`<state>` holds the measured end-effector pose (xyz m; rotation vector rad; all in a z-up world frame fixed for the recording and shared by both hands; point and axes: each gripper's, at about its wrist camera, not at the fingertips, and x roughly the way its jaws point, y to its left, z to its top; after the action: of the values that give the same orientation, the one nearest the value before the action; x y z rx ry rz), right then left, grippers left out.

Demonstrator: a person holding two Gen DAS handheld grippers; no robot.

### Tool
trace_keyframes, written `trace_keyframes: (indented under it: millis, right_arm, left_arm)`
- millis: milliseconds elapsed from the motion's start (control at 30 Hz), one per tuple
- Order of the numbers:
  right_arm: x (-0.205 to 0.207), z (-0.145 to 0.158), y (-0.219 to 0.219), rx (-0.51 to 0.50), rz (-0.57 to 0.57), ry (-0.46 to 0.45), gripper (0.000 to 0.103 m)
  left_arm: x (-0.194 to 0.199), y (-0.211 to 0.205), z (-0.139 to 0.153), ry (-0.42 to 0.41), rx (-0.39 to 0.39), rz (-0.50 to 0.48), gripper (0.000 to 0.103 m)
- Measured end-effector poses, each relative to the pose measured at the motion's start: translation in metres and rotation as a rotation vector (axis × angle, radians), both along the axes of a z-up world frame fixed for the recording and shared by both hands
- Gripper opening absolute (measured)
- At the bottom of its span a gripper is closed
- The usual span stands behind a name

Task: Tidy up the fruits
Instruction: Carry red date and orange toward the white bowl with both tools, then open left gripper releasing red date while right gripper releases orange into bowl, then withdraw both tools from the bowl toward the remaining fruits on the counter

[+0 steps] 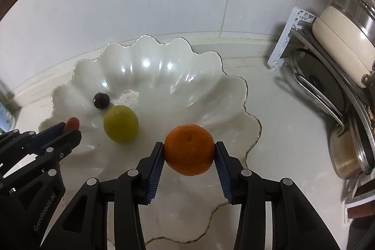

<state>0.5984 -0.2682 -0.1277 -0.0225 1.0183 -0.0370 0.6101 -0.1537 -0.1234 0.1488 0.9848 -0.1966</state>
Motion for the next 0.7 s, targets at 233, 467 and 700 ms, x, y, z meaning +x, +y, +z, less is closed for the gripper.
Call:
trace_keyframes:
  millis: [233,467,700]
  right_arm:
    - [0.0019,-0.0027,0.0011,-0.005,0.014,0.024,0.044]
    - [0.0015,-0.0065,-0.0007,0.011,0.015,0.046,0.049]
    - [-0.0071,0.0031,-0.0017,-0.020,0.007,0.001,0.059]
  left_arm:
    - [0.0045,-0.0019,-0.0092,0.051,-0.014,-0.004,0.017]
    - [0.0028,0.0003,-0.0069,0.033,-0.011,-0.001,0.035]
    - [0.0018,0.0071,-0.0024,0.032,-0.024,0.015,0.038]
